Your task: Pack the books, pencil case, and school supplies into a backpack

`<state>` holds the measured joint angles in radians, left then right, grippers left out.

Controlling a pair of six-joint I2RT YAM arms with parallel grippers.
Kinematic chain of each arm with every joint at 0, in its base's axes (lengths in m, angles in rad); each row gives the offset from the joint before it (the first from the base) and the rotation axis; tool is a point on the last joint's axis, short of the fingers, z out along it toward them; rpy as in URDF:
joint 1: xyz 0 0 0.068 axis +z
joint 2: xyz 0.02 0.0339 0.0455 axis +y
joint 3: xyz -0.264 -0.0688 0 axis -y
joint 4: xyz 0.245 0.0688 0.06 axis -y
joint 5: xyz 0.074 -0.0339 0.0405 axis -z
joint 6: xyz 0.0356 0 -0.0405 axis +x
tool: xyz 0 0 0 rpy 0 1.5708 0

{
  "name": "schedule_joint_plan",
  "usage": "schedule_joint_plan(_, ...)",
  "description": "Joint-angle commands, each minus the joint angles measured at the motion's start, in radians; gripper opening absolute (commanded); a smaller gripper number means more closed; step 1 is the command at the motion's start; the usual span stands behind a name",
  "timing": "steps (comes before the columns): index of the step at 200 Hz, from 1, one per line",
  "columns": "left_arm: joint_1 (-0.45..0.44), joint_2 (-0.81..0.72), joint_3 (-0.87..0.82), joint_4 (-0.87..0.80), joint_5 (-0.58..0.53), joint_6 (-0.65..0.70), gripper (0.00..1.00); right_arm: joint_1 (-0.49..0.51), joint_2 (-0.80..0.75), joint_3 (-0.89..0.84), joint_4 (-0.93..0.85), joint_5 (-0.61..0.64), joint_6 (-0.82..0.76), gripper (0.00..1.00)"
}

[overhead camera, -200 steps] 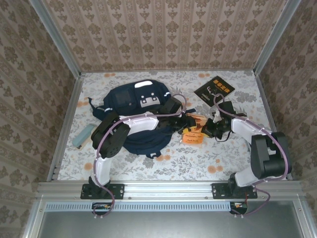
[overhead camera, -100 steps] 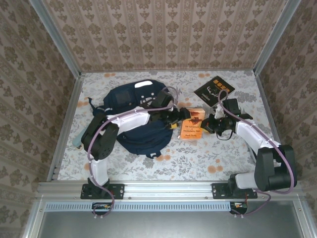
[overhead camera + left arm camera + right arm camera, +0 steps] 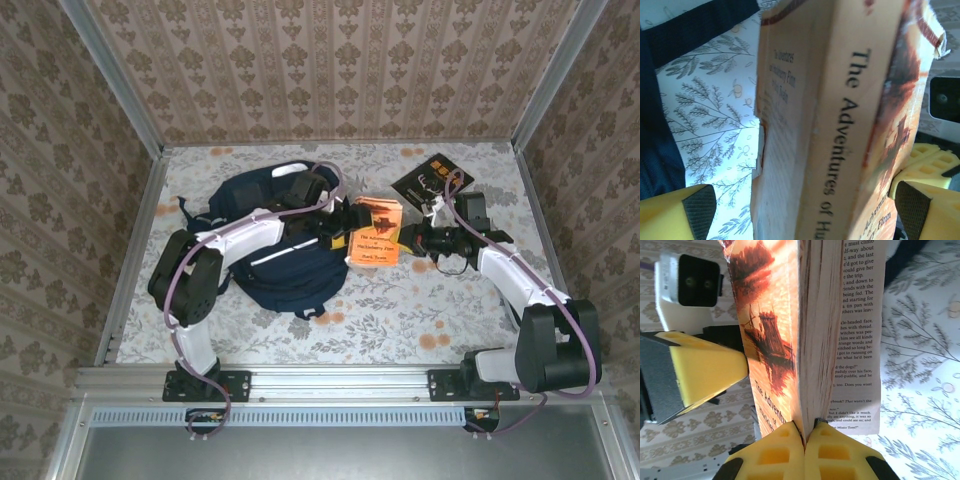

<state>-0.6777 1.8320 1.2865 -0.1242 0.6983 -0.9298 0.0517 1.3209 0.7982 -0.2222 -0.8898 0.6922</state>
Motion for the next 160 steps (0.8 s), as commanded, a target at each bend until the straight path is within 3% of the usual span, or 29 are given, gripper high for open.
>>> schedule_joint_plan(1, 0.009, -0.065, -0.013, 0.09, 0.103, 0.023, 0.9, -0.007, -0.037, -0.009, 0.093, -0.105, 0.035, 0.0)
schedule_joint_plan(45, 0.027, -0.082, -0.026, 0.153, 0.109, -0.01, 0.42, -0.01, -0.04, -0.01, 0.101, -0.108, 0.038, 0.0)
schedule_joint_plan(57, 0.033, -0.09, -0.04, 0.19, 0.106, -0.033, 0.31, -0.01, -0.05, -0.017, 0.103, -0.095, 0.045, 0.07)
schedule_joint_plan(66, 0.038, -0.098, -0.044, 0.204, 0.098, -0.044, 0.25, -0.013, -0.061, -0.021, 0.096, -0.077, 0.051, 0.22)
schedule_joint_plan(83, 0.047, -0.122, -0.043, 0.209, 0.058, -0.053, 0.21, -0.015, -0.096, -0.029, 0.072, -0.006, 0.069, 0.6)
schedule_joint_plan(102, 0.063, -0.163, -0.059, 0.231, -0.027, -0.086, 0.2, -0.016, -0.15, -0.058, 0.11, 0.08, 0.141, 0.84)
schedule_joint_plan(131, 0.079, -0.23, -0.082, 0.306, -0.181, -0.154, 0.19, 0.005, -0.222, -0.176, 0.406, 0.168, 0.434, 0.99)
schedule_joint_plan(160, 0.079, -0.267, -0.083, 0.38, -0.282, -0.237, 0.19, 0.099, -0.237, -0.233, 0.635, 0.275, 0.667, 1.0)
